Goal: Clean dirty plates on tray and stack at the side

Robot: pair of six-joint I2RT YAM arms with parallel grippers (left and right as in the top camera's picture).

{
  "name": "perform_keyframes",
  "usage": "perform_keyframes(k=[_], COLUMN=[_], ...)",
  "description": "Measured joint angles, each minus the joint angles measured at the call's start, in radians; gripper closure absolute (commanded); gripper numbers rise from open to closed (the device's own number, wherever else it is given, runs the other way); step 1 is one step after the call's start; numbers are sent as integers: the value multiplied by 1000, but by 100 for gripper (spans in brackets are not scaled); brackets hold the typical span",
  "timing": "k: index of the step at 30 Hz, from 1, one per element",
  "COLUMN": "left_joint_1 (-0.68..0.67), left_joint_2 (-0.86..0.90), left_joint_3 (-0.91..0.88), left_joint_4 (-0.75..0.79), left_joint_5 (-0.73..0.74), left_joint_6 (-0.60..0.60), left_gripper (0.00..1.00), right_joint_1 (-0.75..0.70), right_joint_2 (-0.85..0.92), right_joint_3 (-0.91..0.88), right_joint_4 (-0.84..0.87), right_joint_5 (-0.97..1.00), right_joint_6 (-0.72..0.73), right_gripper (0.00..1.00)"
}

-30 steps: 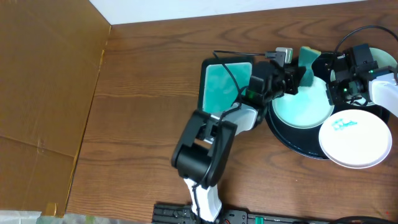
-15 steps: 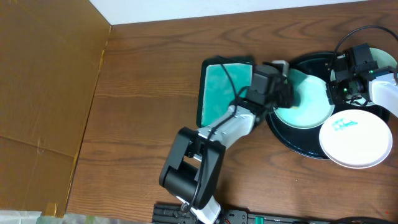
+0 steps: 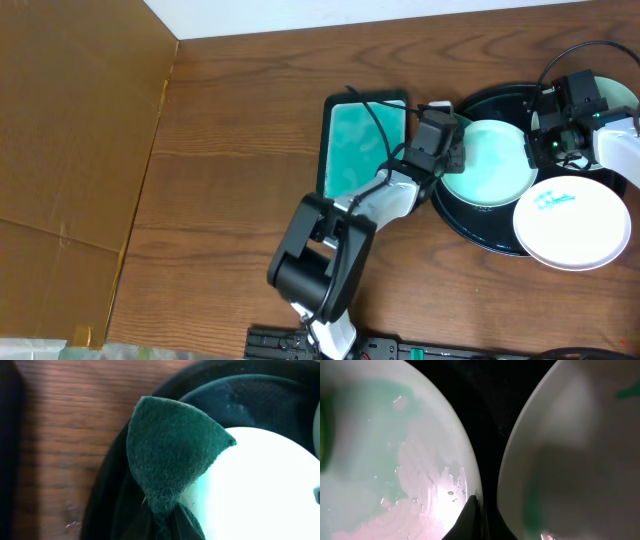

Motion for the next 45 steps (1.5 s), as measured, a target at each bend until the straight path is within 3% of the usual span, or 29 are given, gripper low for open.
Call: perform_keyframes(k=[11,17,20,24,30,34,39,45], left_joint_1=[1,9,19,23,23,23,21,12], left_joint_2=[77,96,92,44,-25,-27,-27,-11], left_joint_3=[0,0,0,0,2,2,4,4], left_joint_4=[274,318,322,253,1,-117,-129,-51], left_joint_5=[36,64,146,206,177,171,166,110], left_joint_6=[5,55,94,116,126,31,-88,-105], left_gripper=[93,93,93,93,93,93,93,93], right_joint_1=[0,0,0,0,0,0,0,0], right_joint_2=[0,0,0,0,0,1,1,1], right_joint_3=[0,0,0,0,0,0,0,0], right_joint_4=[0,0,0,0,0,4,8,6], right_joint_5=[0,0,0,0,0,-2,-3,-2], right_joint_6=[0,0,0,0,0,0,-4,-7], right_gripper=[99,99,99,99,99,99,99,99])
